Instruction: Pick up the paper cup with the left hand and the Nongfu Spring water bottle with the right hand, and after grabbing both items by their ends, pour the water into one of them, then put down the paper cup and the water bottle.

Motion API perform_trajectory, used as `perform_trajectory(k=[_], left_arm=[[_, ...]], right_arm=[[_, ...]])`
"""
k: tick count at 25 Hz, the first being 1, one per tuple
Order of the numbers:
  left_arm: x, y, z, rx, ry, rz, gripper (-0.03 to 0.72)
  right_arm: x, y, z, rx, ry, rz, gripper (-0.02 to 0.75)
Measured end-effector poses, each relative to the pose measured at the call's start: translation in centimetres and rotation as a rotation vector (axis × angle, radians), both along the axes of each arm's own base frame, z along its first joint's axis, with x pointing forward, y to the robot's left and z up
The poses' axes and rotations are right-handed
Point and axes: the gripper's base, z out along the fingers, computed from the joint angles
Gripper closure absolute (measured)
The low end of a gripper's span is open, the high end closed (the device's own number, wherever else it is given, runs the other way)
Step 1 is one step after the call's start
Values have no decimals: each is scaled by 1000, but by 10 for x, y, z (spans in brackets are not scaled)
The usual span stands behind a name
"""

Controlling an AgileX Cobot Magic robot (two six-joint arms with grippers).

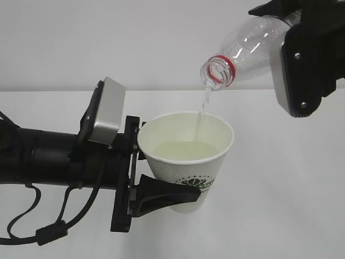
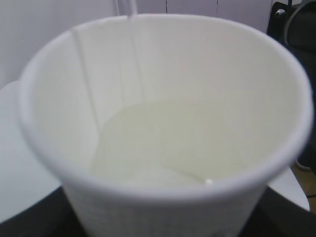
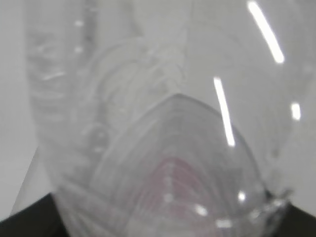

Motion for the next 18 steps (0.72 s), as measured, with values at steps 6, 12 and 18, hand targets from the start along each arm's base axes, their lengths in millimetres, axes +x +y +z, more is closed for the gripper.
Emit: perform_trajectory(k=[6,12,18], left_arm=[[0,0,0,0,0,0,190],[0,0,0,1,-1,-2,190],[0,0,0,1,-1,-2,190]], right_arm=[[0,0,0,-2,-1,0,269],[0,0,0,-2,-1,0,268],[-1,1,0,12,9,8,268]])
